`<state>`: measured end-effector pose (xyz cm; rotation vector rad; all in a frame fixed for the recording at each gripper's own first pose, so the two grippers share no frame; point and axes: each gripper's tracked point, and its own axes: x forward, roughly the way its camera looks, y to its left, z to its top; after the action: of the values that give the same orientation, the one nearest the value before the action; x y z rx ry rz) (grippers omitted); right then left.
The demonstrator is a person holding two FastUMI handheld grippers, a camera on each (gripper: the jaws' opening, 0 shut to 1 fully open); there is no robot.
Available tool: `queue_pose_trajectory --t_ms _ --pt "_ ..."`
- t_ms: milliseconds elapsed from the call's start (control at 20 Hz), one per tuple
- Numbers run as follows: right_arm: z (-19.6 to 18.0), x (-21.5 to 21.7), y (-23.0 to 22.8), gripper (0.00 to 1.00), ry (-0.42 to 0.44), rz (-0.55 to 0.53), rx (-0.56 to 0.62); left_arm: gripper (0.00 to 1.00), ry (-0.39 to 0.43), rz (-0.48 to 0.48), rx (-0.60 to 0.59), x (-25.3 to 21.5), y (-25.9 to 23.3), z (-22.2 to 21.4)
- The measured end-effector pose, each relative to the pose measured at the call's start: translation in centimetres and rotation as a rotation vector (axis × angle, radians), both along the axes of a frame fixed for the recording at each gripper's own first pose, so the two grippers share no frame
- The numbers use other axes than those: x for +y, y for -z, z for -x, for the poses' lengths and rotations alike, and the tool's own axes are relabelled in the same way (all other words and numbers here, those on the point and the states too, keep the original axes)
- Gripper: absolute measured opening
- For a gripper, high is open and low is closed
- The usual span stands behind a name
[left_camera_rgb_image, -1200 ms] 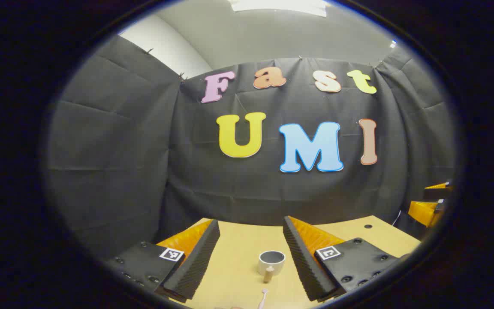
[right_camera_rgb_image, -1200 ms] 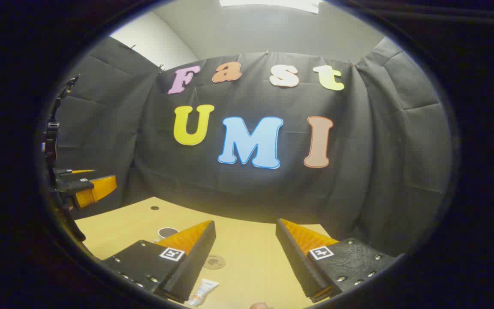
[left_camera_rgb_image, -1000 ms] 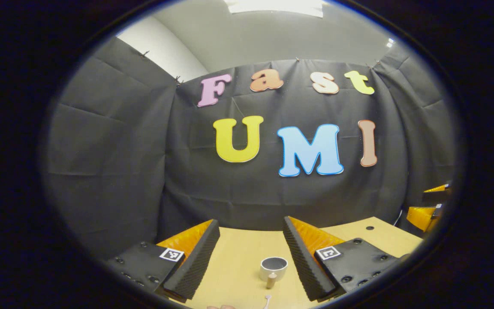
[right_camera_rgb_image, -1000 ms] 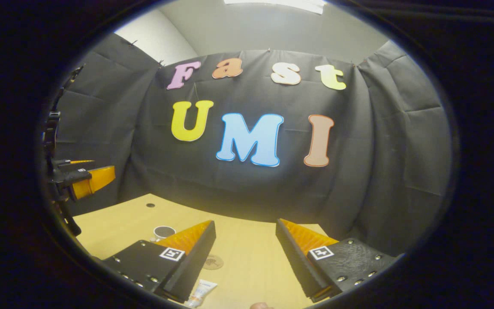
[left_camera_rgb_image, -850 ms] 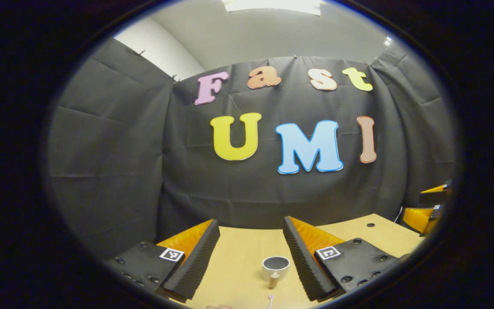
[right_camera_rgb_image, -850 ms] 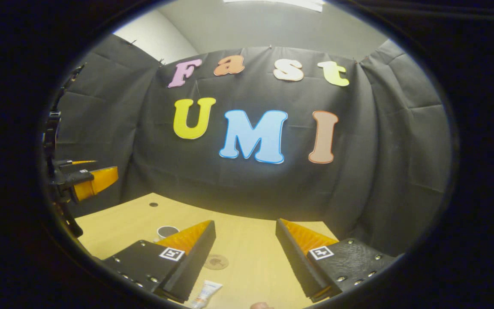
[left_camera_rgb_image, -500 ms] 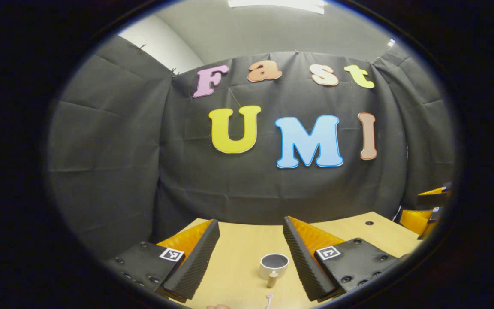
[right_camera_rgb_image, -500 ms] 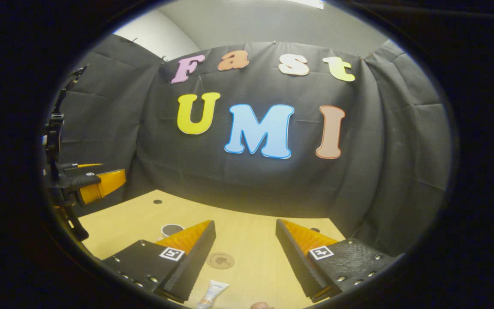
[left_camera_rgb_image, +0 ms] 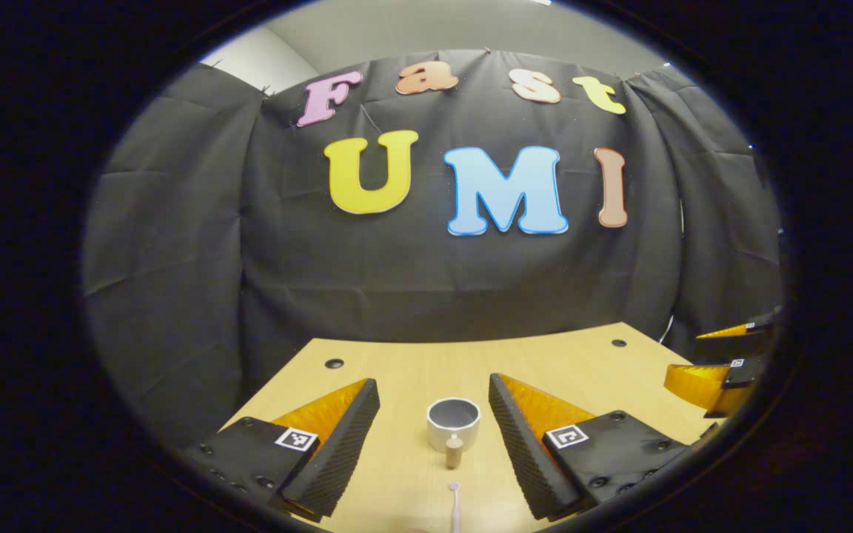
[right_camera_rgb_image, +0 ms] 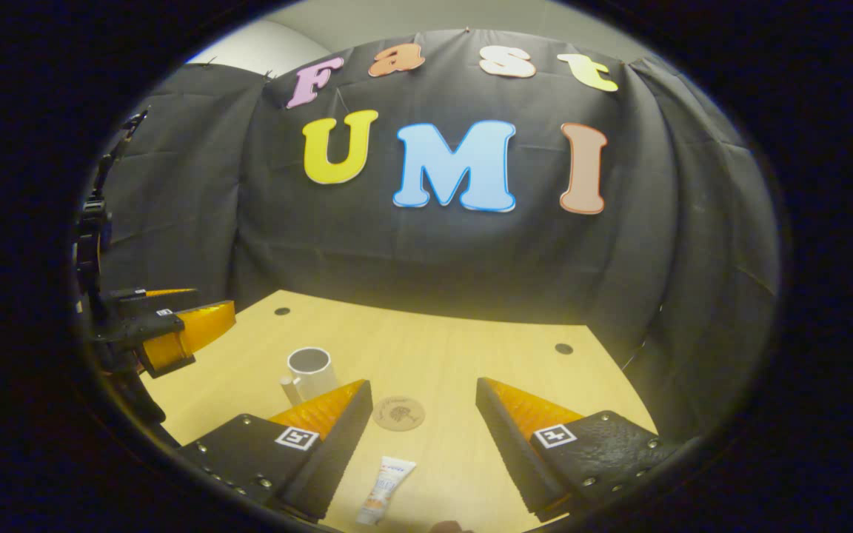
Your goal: Put the toothbrush and toothpaste on the desktop into the cup, then pick up the cup and place it on the coaster on the desktop.
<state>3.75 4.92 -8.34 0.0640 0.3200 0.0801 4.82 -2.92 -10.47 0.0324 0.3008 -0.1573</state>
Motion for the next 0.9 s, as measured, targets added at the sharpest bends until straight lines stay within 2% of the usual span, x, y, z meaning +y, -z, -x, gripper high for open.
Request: queue_pose_trajectory --t_ms 250,350,400,450,550,600,650,750,800,900 --pt "0.3 1.9 3.9 0.90 -0.061 -0.036 0.174 1.00 0.033 0.029 0.211 -1.1 5.7 0.7" --pt "0.5 2.1 5.4 0.90 -0.065 -0.034 0.242 0.96 0.048 0.039 0.304 -1.6 8.0 1.3" --pt "0.5 2.1 6.1 0.90 -0.066 -0.039 0.274 1.00 0.050 0.042 0.341 -1.5 8.8 1.3" --pt "0.6 2.2 6.6 0.90 -0.063 -0.046 0.308 0.96 0.050 0.042 0.375 -1.6 9.7 1.5" --pt "1.1 2.8 8.0 0.90 -0.057 -0.069 0.387 1.00 0.055 0.045 0.440 -1.8 11.4 2.2" --pt "1.8 3.1 9.2 0.90 -0.060 -0.084 0.435 0.96 0.054 0.048 0.474 -1.8 12.0 2.9" --pt "2.1 3.5 10.1 0.91 -0.065 -0.102 0.475 1.00 0.051 0.053 0.510 -1.8 12.7 3.2" --pt "2.4 4.0 11.2 0.92 -0.066 -0.131 0.536 1.00 0.046 0.067 0.577 -1.7 13.9 3.6" --pt "2.6 4.0 11.6 0.92 -0.064 -0.141 0.564 0.97 0.042 0.065 0.610 -1.6 14.8 4.0" --pt "2.7 4.2 12.7 0.92 -0.053 -0.159 0.615 1.00 0.039 0.053 0.675 -1.4 16.5 4.7"
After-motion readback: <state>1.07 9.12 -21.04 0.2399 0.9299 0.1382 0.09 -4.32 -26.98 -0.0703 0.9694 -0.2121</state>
